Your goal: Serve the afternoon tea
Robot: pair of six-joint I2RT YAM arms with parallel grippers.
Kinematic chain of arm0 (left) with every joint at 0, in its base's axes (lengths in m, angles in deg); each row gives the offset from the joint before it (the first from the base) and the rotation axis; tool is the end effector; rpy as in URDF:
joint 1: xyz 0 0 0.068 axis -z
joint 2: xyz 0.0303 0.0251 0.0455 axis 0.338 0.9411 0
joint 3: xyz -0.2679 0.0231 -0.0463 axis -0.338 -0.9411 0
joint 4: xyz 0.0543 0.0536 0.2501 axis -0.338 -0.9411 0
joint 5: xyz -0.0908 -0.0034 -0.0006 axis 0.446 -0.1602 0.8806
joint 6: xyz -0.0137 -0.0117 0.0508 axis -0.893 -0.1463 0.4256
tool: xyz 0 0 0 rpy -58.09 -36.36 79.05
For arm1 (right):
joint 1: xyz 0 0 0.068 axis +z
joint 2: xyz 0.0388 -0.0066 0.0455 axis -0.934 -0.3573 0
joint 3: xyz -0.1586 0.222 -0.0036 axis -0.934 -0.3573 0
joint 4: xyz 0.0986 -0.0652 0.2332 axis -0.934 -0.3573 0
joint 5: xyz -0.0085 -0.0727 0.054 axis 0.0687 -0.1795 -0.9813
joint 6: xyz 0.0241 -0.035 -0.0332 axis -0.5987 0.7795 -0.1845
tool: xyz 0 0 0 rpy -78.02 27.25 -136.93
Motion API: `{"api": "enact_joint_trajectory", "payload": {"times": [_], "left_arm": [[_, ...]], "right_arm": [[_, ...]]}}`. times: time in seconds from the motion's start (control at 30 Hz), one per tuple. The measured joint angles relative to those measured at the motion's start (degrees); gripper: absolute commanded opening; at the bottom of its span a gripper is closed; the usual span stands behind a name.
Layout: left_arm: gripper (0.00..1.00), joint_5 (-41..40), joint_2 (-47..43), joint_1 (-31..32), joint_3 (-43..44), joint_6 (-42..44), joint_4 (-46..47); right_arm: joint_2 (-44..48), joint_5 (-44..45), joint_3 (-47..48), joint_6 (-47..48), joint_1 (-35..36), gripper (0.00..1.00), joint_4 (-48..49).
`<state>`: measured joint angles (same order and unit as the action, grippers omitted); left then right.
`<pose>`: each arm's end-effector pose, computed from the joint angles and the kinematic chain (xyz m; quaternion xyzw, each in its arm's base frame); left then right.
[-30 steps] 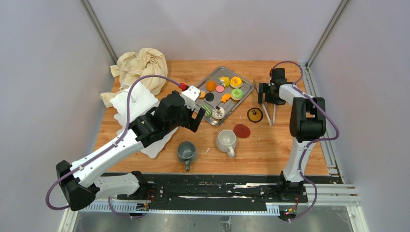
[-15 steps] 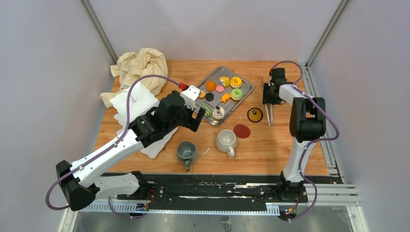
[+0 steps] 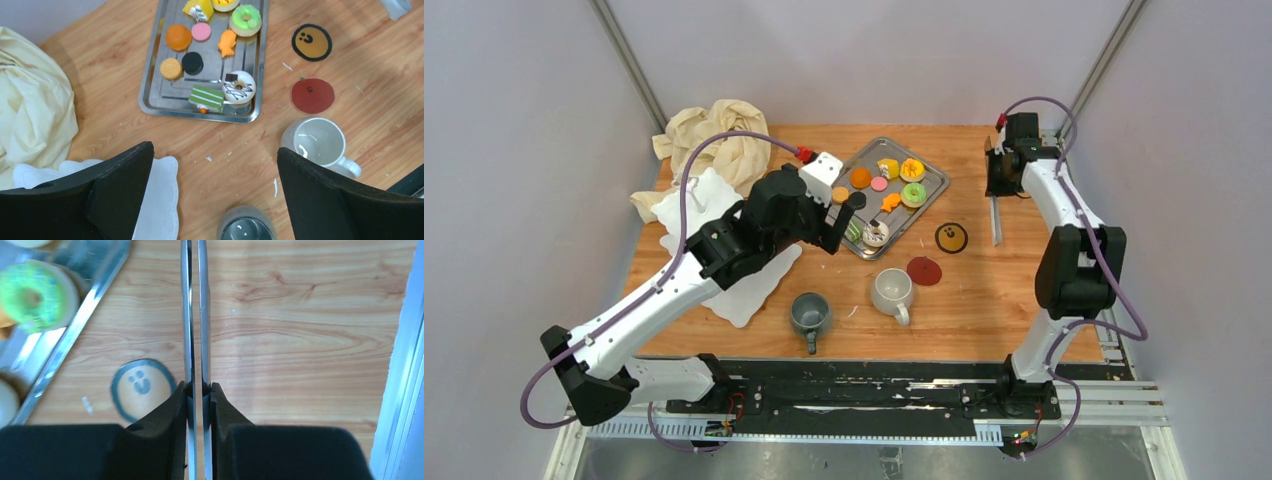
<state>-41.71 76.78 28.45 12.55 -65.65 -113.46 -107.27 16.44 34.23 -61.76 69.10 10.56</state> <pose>0.1753 -0.1818 0.3876 0.2544 0.8038 -0.1242 0.5232 0.4145 0.0001 0.2571 0.0221 0.9435 0.0066 0.3304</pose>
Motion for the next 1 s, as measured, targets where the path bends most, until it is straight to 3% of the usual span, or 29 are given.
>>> {"api": "enact_joint_trajectory", "payload": {"times": [0.13, 0.3, 0.4, 0.63, 0.87, 1.0], "left_arm": [[0.98, 0.31, 2.8, -1.33, 7.69, 0.72, -3.61], [0.98, 0.04, 6.51, -12.02, 19.5, -1.33, -8.76], [0.98, -2.75, 6.12, -16.13, 22.88, -2.08, -11.72], [0.98, -14.32, 5.38, -18.25, 30.69, -1.75, -20.39], [0.99, -20.96, -0.59, -19.8, 30.64, 0.2, -24.24], [0.97, -22.1, -3.91, -27.08, 29.46, 0.46, -24.41]], "right_arm": [[5.55, -4.85, 1.77, 0.13, 0.0, 0.01, -3.52], [10.78, -10.27, 1.86, 0.28, 1.25, 0.01, -7.8], [12.48, -11.72, 1.86, 0.83, 4.33, 0.01, -10.25], [15.41, -15.1, 1.77, 1.64, 9.03, 0.01, -13.64], [17.11, -15.3, 1.36, 2.03, 9.01, 0.02, -14.4], [17.11, -15.61, 1.25, 2.1, 9.01, 0.02, -14.43]]}}
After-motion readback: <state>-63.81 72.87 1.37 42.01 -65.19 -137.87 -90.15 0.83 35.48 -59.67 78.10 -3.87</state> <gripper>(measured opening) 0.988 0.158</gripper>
